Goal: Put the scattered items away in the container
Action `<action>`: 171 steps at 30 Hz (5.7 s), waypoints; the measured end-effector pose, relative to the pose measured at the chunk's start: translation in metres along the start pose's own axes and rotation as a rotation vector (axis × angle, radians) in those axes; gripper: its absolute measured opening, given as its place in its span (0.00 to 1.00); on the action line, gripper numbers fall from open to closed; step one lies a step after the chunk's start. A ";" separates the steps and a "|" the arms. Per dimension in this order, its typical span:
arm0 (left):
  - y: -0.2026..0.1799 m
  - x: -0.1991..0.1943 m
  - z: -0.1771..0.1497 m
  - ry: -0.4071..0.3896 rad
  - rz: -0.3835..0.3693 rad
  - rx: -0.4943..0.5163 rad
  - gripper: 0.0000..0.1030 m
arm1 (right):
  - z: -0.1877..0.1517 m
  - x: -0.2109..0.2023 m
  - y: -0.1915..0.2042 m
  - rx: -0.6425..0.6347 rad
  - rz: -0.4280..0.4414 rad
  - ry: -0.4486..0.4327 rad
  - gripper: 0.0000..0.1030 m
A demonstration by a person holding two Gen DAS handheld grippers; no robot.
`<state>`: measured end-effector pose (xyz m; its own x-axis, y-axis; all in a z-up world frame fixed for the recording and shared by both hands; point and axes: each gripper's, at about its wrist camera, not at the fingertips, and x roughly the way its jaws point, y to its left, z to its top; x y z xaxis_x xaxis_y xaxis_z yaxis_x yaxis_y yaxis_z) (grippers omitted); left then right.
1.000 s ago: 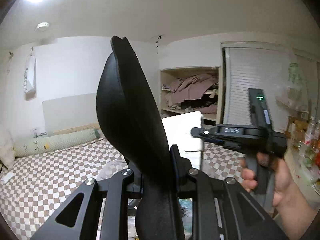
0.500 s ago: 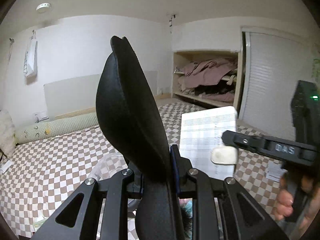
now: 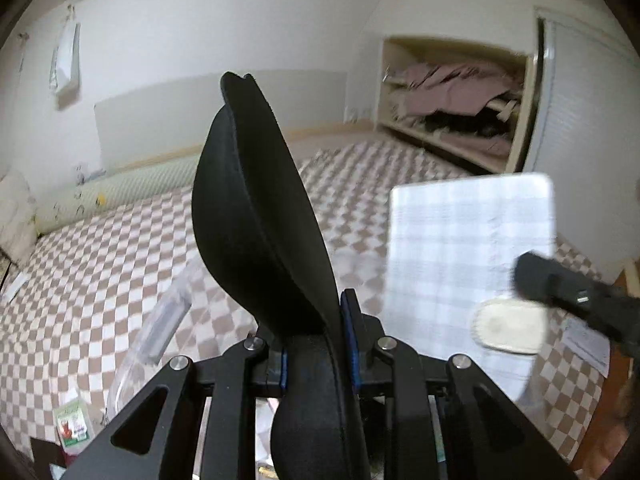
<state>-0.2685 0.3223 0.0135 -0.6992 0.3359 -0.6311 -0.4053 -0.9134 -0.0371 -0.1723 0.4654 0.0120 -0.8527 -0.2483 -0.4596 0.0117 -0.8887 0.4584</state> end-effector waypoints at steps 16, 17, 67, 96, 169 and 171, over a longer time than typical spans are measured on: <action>0.012 0.072 -0.021 0.357 0.106 0.018 0.21 | -0.008 0.020 0.018 -0.066 -0.046 0.046 0.19; 0.012 0.073 -0.022 0.362 0.109 0.021 0.21 | -0.008 0.021 0.019 -0.067 -0.043 0.046 0.19; 0.024 0.085 -0.016 0.339 0.309 0.146 0.21 | -0.013 0.054 -0.007 0.103 -0.107 0.260 0.19; 0.011 0.092 -0.025 0.370 0.378 0.206 0.91 | -0.006 0.039 -0.013 0.113 -0.106 0.253 0.19; 0.110 -0.241 -0.132 -0.022 0.020 -0.114 1.00 | -0.120 -0.117 0.120 -0.306 -0.250 -0.042 1.00; 0.115 -0.253 -0.139 -0.046 0.028 -0.136 1.00 | -0.125 -0.120 0.124 -0.315 -0.244 -0.043 1.00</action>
<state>-0.0563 0.0999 0.0610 -0.7366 0.3168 -0.5976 -0.3034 -0.9444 -0.1266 -0.0034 0.3373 0.0288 -0.8712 -0.0045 -0.4909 -0.0402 -0.9960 0.0804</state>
